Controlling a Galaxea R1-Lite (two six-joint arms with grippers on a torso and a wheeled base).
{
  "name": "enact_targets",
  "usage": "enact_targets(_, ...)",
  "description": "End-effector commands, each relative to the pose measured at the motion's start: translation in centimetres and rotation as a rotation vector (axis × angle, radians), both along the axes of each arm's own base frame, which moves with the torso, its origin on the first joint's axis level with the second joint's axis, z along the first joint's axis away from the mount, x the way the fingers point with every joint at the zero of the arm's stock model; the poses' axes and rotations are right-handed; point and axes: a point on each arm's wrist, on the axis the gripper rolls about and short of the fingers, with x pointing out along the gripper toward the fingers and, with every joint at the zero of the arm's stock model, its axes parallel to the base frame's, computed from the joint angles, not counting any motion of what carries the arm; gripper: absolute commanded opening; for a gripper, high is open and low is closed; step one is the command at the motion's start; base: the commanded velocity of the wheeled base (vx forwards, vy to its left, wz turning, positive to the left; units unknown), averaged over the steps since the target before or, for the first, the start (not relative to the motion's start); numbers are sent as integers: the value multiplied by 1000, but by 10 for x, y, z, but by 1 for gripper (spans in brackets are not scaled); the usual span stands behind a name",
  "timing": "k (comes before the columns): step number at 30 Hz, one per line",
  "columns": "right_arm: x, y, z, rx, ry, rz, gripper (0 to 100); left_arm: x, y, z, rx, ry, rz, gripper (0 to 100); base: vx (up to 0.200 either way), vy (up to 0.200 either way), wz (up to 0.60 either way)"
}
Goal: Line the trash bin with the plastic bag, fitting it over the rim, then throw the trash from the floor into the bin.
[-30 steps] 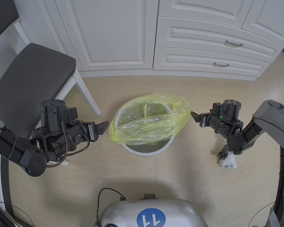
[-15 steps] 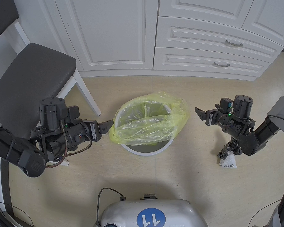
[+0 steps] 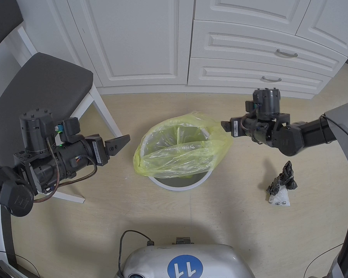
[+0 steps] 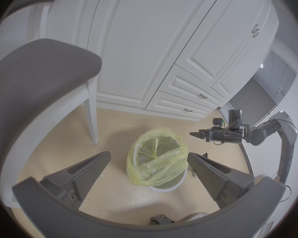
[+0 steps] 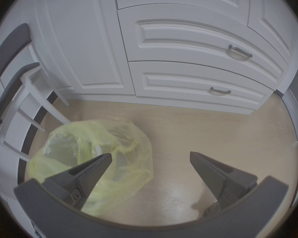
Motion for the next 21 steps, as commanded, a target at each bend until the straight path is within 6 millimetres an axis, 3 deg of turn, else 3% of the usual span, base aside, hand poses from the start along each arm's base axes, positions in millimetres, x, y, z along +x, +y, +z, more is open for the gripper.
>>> enact_targets(1, 8, 90, 2, -41, 49, 6, 100, -40, 35, 40, -8, -171, -30, 100, 0, 0, 0)
enact_targets(2, 8, 94, 0, -40, 49, 13, 0, -42, 37, 42, -13, -179, -47, 100, 0, 0, 0)
enact_targets(11, -1, 140, -25, -44, 62, 104, 0, -45, 50, 48, -24, -206, -63, 100, 0, 0, 0)
enact_targets(15, 11, 159, -55, -62, 74, 121, 0, -42, 52, 48, -22, -205, -49, 100, 0, 0, 0)
enact_targets(17, 16, 161, -79, -82, 105, 122, 0, -41, 59, 48, -19, -205, -20, 100, 0, 0, 0)
enact_targets(21, 21, 163, -100, -80, 114, 132, 0, -37, 72, 49, -17, -209, 9, 100, 0, 0, 0)
